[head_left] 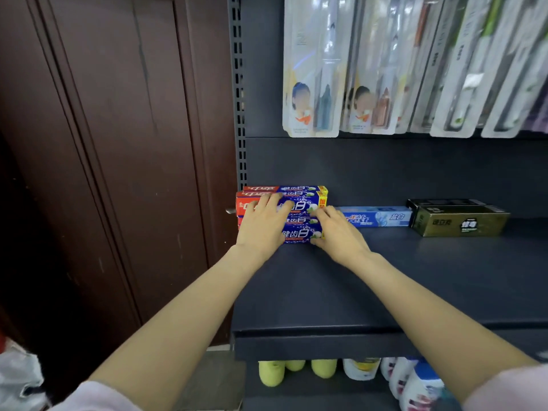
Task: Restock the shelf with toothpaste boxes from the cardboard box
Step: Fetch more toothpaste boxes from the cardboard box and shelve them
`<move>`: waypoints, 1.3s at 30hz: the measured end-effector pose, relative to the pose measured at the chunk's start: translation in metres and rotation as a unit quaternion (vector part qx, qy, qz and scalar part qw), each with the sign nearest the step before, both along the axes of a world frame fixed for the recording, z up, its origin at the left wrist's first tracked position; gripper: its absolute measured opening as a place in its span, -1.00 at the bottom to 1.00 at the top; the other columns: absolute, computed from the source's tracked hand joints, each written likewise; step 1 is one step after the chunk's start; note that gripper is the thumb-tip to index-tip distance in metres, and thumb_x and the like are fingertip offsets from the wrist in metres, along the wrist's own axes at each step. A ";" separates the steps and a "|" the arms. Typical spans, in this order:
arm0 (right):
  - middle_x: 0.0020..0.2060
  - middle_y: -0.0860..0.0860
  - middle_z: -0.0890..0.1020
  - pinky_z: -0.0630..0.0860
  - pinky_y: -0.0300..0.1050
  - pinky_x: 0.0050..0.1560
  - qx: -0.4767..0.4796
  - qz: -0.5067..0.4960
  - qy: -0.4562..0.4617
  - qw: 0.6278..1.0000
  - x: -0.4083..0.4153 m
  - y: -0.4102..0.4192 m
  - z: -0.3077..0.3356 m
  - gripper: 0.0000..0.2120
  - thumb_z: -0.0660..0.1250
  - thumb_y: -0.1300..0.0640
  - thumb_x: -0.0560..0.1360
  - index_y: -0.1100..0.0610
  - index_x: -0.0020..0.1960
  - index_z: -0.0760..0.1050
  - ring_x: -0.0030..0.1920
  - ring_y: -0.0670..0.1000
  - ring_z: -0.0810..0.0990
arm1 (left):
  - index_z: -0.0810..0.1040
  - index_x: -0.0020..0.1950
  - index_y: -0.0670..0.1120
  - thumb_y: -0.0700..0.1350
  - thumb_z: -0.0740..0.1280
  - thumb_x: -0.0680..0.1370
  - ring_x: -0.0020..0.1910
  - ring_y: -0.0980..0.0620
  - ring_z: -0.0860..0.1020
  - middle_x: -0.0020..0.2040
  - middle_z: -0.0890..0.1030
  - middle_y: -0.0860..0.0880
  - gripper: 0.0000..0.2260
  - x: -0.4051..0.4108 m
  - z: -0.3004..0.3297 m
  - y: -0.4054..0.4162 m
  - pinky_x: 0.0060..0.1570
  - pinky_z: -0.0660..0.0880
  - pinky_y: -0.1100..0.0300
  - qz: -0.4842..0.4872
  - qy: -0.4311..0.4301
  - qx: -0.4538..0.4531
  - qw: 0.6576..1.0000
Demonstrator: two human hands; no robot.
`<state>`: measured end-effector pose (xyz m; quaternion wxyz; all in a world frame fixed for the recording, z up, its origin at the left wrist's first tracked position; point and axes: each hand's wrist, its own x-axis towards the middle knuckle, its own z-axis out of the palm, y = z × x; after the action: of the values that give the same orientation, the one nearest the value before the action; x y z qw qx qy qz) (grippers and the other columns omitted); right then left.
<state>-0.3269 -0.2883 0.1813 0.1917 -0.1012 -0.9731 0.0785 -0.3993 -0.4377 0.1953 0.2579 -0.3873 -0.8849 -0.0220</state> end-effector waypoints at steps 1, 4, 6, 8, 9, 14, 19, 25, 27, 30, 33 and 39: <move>0.28 0.05 0.37 0.43 0.03 0.22 -0.021 0.004 0.008 1.000 0.007 0.003 0.002 -0.49 0.34 0.07 0.51 0.11 0.40 0.26 0.33 0.08 0.35 | 0.21 0.46 -0.04 -0.05 0.31 0.53 0.41 -0.10 0.25 0.46 0.25 -0.10 -0.46 0.008 0.001 0.004 0.32 0.26 0.04 -0.001 -0.005 0.006 1.000; 0.26 0.04 0.39 0.43 0.03 0.21 -0.060 0.004 0.012 0.998 0.037 0.022 0.009 -0.56 0.32 0.10 0.52 0.10 0.36 0.32 0.31 0.06 0.37 | 0.27 0.43 -0.07 -0.05 0.25 0.56 0.33 -0.09 0.35 0.37 0.36 -0.10 -0.56 0.037 0.004 0.023 0.23 0.33 0.05 -0.006 -0.035 0.019 0.999; 0.24 0.05 0.44 0.42 0.04 0.23 -0.075 -0.004 0.001 0.997 0.061 0.039 0.010 -0.62 0.32 0.11 0.51 0.08 0.31 0.39 0.30 0.08 0.40 | 0.36 0.35 -0.09 -0.05 0.23 0.57 0.26 -0.10 0.43 0.29 0.45 -0.10 -0.63 0.059 0.006 0.041 0.16 0.39 0.02 -0.018 -0.082 0.027 0.996; 0.19 0.07 0.51 0.44 0.06 0.22 -0.099 -0.012 -0.003 0.995 0.094 0.061 0.011 -0.69 0.33 0.13 0.49 0.08 0.22 0.47 0.24 0.09 0.47 | 0.48 0.19 -0.11 -0.07 0.25 0.55 0.17 -0.11 0.51 0.20 0.52 -0.11 -0.76 0.091 0.010 0.067 0.07 0.44 0.00 -0.027 -0.135 0.036 0.990; 0.16 0.07 0.54 0.46 0.06 0.20 -0.110 -0.018 0.000 0.994 0.113 0.073 0.011 -0.72 0.35 0.14 0.48 0.08 0.18 0.50 0.19 0.09 0.51 | 0.51 0.12 -0.11 -0.08 0.25 0.54 0.14 -0.12 0.52 0.16 0.55 -0.12 -0.80 0.108 0.012 0.081 0.05 0.45 0.02 -0.030 -0.156 0.044 0.986; 0.07 0.06 0.62 0.50 -0.03 0.10 -0.122 -0.057 0.008 0.991 0.221 0.132 0.010 -0.78 0.32 0.14 0.48 0.09 0.12 0.55 0.11 0.12 0.56 | 0.55 0.04 -0.04 -0.08 0.23 0.51 0.11 -0.15 0.53 0.10 0.59 -0.10 -0.84 0.209 0.008 0.158 0.03 0.45 0.06 -0.051 -0.236 0.105 0.965; 0.07 0.13 0.61 0.49 -0.02 0.01 -0.127 -0.092 -0.067 0.985 0.327 0.196 -0.017 -0.80 0.29 0.09 0.51 0.10 0.11 0.54 0.12 0.18 0.55 | 0.57 0.01 -0.03 -0.05 0.24 0.52 0.06 -0.16 0.55 0.05 0.62 -0.10 -0.84 0.316 -0.023 0.228 -0.02 0.49 0.05 -0.083 -0.298 0.119 0.943; 0.08 0.13 0.62 0.47 -0.03 0.08 -0.149 -0.141 -0.174 0.963 0.408 0.270 -0.072 -0.79 0.31 0.10 0.48 0.09 0.07 0.59 0.15 0.17 0.56 | 0.55 0.12 -0.11 -0.03 0.26 0.53 0.16 -0.18 0.52 0.18 0.56 -0.17 -0.76 0.384 -0.072 0.300 0.06 0.46 0.04 -0.093 -0.343 -0.055 0.933; 0.11 0.14 0.61 0.48 -0.02 0.13 -0.160 -0.164 -0.205 0.952 0.424 0.298 -0.095 -0.78 0.29 0.09 0.47 0.06 0.09 0.58 0.17 0.17 0.56 | 0.56 0.15 -0.14 -0.04 0.26 0.54 0.16 -0.17 0.53 0.19 0.56 -0.17 -0.74 0.394 -0.092 0.325 0.05 0.46 0.07 -0.096 -0.357 -0.119 0.922; 0.18 0.15 0.59 0.47 -0.02 0.19 -0.157 -0.200 -0.238 0.937 0.443 0.336 -0.131 -0.71 0.23 0.14 0.49 0.08 0.19 0.53 0.20 0.17 0.55 | 0.56 0.18 -0.14 -0.05 0.26 0.55 0.17 -0.18 0.54 0.20 0.56 -0.17 -0.73 0.400 -0.122 0.361 0.07 0.47 0.04 -0.104 -0.377 -0.153 0.908; 0.20 0.21 0.56 0.44 -0.03 0.16 -0.165 -0.216 -0.259 0.927 0.461 0.371 -0.161 -0.62 0.24 0.15 0.52 0.21 0.32 0.42 0.22 0.20 0.53 | 0.50 0.23 -0.14 -0.03 0.25 0.55 0.20 -0.22 0.52 0.23 0.53 -0.21 -0.69 0.406 -0.153 0.401 0.07 0.46 0.01 -0.122 -0.389 -0.173 0.897; 0.52 0.12 0.04 0.16 -0.01 0.45 -0.185 -0.228 -0.290 0.911 0.494 0.441 -0.214 -0.24 0.35 0.07 0.49 0.19 0.53 0.01 0.51 0.15 0.08 | 0.47 0.29 -0.12 -0.08 0.26 0.54 0.25 -0.19 0.49 0.29 0.50 -0.17 -0.67 0.423 -0.203 0.478 0.21 0.45 -0.02 -0.170 -0.390 -0.178 0.887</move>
<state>0.1670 0.1523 -0.0323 -0.1088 -0.3719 -0.9045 0.1782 0.0240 0.0399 -0.0076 -0.1890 -0.5315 -0.8238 -0.0565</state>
